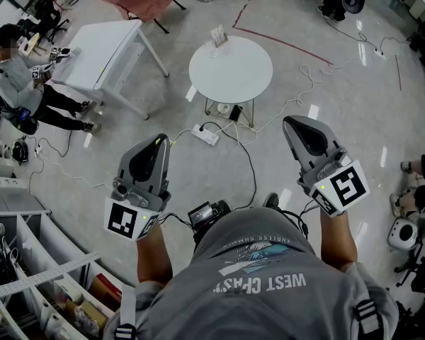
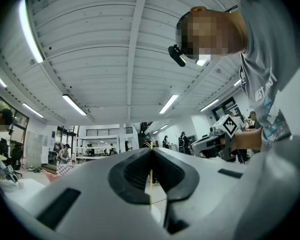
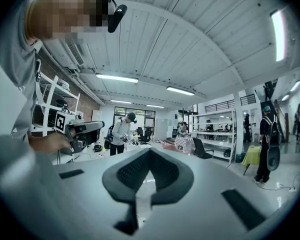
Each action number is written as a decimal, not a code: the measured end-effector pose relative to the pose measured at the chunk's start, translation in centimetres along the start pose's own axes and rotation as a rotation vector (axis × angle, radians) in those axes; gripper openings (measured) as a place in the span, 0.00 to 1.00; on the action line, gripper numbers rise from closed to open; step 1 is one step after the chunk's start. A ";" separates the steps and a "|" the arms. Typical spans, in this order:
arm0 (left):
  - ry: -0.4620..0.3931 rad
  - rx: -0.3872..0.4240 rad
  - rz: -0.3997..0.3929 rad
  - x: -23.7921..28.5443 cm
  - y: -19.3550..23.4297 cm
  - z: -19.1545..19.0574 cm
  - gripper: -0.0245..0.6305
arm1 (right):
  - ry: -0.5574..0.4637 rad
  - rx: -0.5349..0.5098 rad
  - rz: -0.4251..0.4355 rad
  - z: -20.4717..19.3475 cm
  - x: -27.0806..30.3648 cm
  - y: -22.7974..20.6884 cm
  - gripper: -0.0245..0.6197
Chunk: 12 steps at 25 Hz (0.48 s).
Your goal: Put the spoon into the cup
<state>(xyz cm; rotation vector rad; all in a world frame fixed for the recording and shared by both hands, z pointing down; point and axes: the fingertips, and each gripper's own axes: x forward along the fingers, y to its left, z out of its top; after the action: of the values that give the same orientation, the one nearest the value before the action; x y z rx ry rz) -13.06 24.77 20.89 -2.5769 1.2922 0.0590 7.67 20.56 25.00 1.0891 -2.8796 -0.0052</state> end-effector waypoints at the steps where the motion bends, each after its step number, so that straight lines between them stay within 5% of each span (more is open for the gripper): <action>1: 0.001 0.000 -0.001 0.1 0.0 0.0 0.04 | 0.002 -0.001 0.000 0.0 0.0 -0.1 0.04; 12: 0.002 -0.014 -0.003 -0.2 0.7 -0.7 0.04 | 0.014 -0.002 -0.007 -0.4 0.8 0.2 0.04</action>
<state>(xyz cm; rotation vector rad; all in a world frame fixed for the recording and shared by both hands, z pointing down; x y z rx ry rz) -13.77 24.32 21.43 -2.5915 1.2926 0.0647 7.03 20.19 25.45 1.0941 -2.8628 0.0001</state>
